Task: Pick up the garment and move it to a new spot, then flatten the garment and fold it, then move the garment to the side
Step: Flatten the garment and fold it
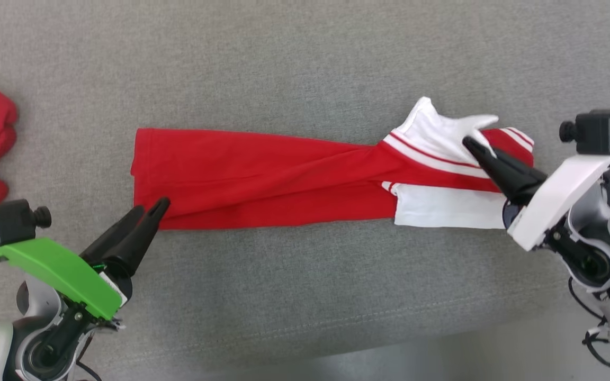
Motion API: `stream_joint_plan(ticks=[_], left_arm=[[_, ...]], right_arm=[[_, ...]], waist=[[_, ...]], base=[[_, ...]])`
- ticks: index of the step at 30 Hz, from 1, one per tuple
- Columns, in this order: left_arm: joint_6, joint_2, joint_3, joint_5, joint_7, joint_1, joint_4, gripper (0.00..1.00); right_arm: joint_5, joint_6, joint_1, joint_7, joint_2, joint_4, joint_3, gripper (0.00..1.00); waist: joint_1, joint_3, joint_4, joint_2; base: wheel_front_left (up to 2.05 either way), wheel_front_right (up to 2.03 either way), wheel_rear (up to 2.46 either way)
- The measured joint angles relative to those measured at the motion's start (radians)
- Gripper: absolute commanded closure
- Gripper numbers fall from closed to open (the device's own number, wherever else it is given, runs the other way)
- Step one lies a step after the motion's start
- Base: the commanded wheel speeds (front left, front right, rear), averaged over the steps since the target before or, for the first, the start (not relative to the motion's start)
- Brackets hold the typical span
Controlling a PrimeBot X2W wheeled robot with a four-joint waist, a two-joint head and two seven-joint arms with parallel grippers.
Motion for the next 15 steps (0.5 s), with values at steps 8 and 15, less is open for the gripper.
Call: stream_joint_plan(ticks=[8,15], left_arm=[[0.001,-0.001,-0.003,0.000,-0.004,0.043,0.002,0.00],[0.009,-0.002,-0.020,0.000,-0.003,0.051,-0.006,0.00]], right_arm=[[0.029,0.000,0.077,0.002,-0.024,-0.040,0.002,1.00],[0.030,-0.011,0.104,-0.001,-0.050,-0.049,-0.025,1.00]], waist=[[0.0000,-0.038,-0.028,0.0000],[0.0000,-0.045,-0.038,0.0000]], base=[[0.00,0.00,0.00],[0.00,0.00,0.00]])
